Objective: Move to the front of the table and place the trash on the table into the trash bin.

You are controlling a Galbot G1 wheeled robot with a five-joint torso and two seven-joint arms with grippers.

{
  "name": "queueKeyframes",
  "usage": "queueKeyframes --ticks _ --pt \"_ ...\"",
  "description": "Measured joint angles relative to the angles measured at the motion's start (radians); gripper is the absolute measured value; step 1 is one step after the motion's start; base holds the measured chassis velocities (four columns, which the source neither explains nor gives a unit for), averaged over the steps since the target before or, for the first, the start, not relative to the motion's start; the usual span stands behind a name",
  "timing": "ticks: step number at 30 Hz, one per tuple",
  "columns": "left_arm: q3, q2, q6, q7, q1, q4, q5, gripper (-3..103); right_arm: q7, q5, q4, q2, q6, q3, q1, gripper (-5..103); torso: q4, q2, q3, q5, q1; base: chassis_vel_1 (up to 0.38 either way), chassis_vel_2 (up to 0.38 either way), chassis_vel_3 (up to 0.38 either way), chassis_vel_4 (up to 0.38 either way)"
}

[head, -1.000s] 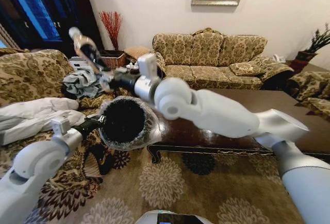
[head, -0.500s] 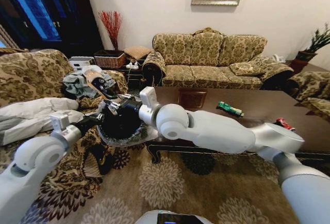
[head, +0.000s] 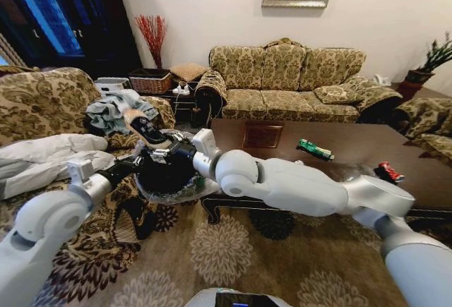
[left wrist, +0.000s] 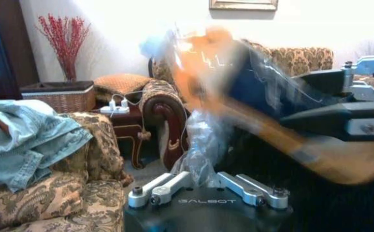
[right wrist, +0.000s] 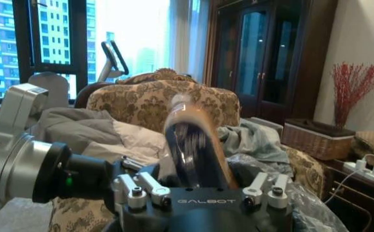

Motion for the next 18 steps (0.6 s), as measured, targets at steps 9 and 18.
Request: queueKeyframes --ticks 9,18 --pt "-0.007 -0.017 -0.002 -0.001 0.017 -0.031 0.002 2 0.046 0.034 0.03 -0.02 0.01 0.047 0.004 100 0.0 0.0 0.0 -0.0001 0.0 0.0 0.0 0.0 0.0" --pt "-0.032 -0.068 -0.013 0.003 0.033 -0.079 0.037 2 -0.004 0.076 0.113 -0.311 0.021 0.227 -0.028 100 0.0003 0.0 0.0 0.0001 0.0 0.0 0.0 0.0 0.0"
